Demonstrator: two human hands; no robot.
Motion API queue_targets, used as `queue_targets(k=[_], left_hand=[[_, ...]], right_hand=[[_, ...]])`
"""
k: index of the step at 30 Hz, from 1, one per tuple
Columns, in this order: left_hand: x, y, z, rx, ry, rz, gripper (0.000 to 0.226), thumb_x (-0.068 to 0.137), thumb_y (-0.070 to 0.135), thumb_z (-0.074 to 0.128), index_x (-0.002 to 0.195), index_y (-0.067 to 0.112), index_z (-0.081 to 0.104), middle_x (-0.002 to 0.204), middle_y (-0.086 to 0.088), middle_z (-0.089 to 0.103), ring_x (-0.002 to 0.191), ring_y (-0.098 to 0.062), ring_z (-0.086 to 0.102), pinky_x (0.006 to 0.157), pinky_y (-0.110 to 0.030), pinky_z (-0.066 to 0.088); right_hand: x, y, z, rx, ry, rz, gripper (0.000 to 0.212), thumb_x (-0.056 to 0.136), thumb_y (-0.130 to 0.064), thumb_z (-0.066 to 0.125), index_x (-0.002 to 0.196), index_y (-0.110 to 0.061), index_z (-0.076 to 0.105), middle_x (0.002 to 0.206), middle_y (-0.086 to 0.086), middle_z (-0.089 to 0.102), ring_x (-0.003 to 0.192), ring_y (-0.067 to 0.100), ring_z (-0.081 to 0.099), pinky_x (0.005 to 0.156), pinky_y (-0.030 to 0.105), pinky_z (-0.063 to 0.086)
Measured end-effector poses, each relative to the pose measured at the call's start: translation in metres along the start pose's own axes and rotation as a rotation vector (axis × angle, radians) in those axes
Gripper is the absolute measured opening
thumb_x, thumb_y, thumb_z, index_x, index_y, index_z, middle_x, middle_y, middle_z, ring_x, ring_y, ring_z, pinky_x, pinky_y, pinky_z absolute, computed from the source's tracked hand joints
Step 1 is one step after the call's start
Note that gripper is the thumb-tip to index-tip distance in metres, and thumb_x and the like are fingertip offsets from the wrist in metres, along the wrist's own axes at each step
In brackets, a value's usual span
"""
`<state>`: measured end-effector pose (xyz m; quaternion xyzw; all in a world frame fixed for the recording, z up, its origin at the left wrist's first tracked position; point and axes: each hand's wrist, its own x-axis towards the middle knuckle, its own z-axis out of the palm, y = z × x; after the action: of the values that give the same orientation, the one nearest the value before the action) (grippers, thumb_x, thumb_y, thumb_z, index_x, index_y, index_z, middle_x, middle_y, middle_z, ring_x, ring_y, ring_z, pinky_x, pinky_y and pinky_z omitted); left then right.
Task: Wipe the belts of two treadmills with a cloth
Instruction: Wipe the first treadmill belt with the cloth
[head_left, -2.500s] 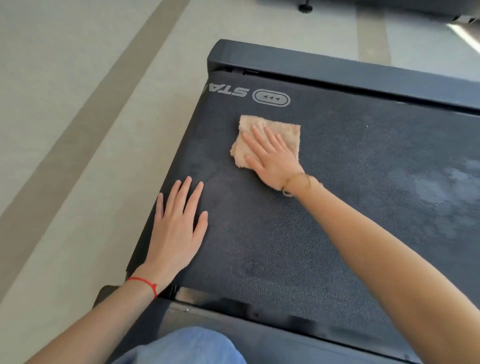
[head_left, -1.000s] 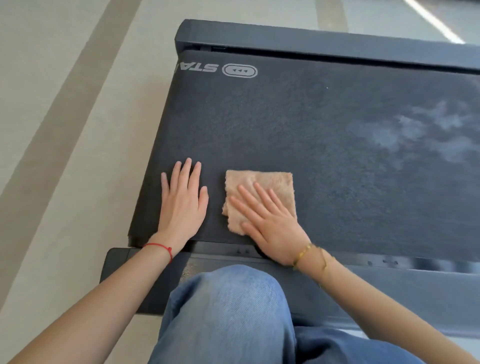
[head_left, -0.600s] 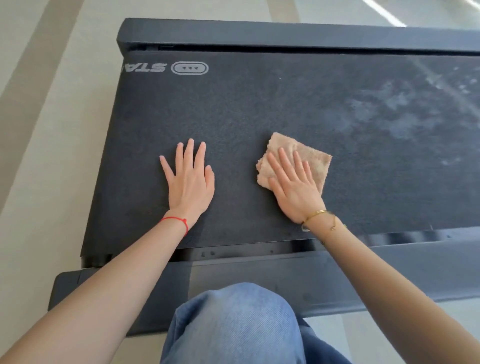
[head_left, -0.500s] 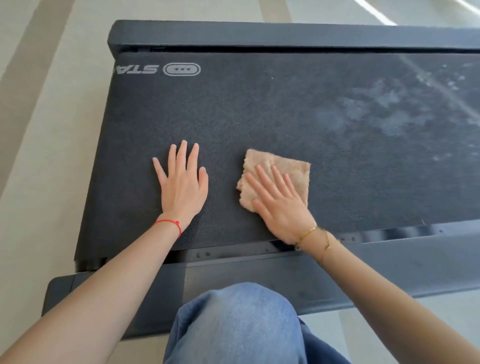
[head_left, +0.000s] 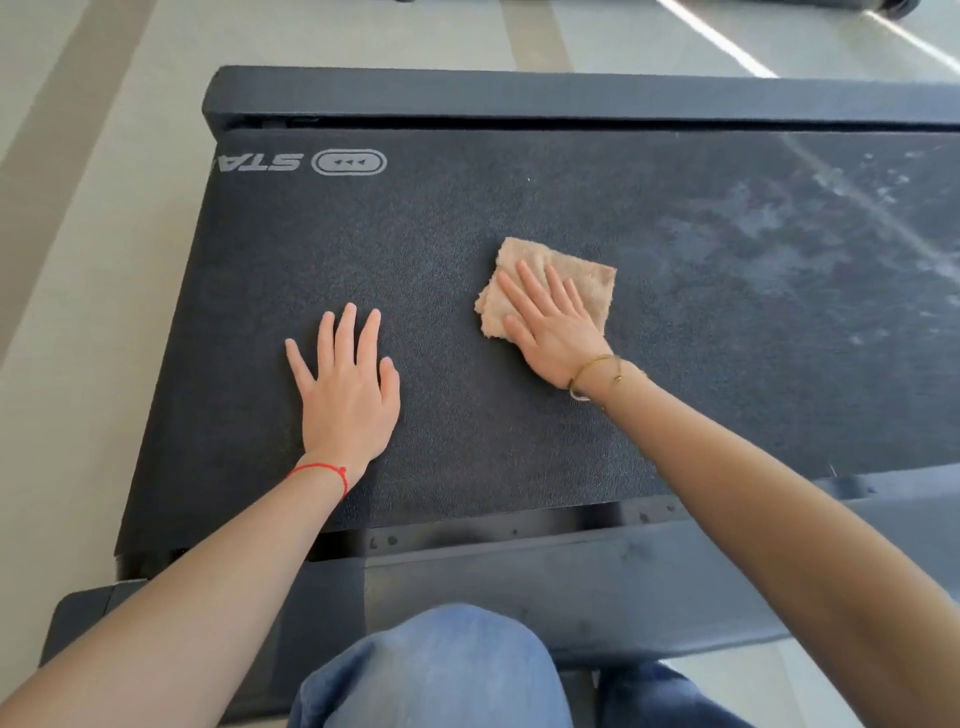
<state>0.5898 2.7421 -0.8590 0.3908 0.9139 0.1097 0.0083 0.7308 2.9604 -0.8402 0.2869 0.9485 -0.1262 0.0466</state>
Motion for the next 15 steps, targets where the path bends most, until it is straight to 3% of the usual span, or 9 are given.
queue_targets(k=[7,11,15], left_hand=[[0.005,0.003,0.004,0.038,-0.014,-0.071,0.056,0.102,0.036,0.025,0.157,0.027,0.019,0.165,-0.001,0.018,0.153,-0.022,0.011,0.119,-0.063,0.01],[0.018,0.014,0.007,0.027,-0.031,-0.125,0.059,0.101,0.041,0.025,0.158,0.027,0.016,0.166,-0.002,0.013,0.154,-0.024,0.005,0.118,-0.065,0.004],[0.037,0.021,0.011,0.046,-0.025,-0.147,0.062,0.1,0.045,0.024,0.158,0.028,0.013,0.166,-0.002,0.011,0.154,-0.026,0.003,0.119,-0.066,0.005]], right_hand=[[-0.028,-0.011,0.013,0.001,-0.023,-0.409,0.054,0.106,-0.045,0.016,0.157,-0.032,0.003,0.165,-0.009,-0.004,0.151,0.016,-0.013,0.122,0.034,-0.011],[0.01,0.031,0.001,-0.006,0.037,-0.293,0.055,0.105,-0.046,0.022,0.157,-0.035,0.007,0.165,-0.009,-0.002,0.152,0.018,-0.007,0.123,0.041,-0.003],[0.096,0.069,-0.021,-0.008,0.067,-0.114,0.054,0.106,-0.043,0.019,0.158,-0.031,0.007,0.166,-0.004,-0.004,0.152,0.023,-0.007,0.123,0.04,-0.006]])
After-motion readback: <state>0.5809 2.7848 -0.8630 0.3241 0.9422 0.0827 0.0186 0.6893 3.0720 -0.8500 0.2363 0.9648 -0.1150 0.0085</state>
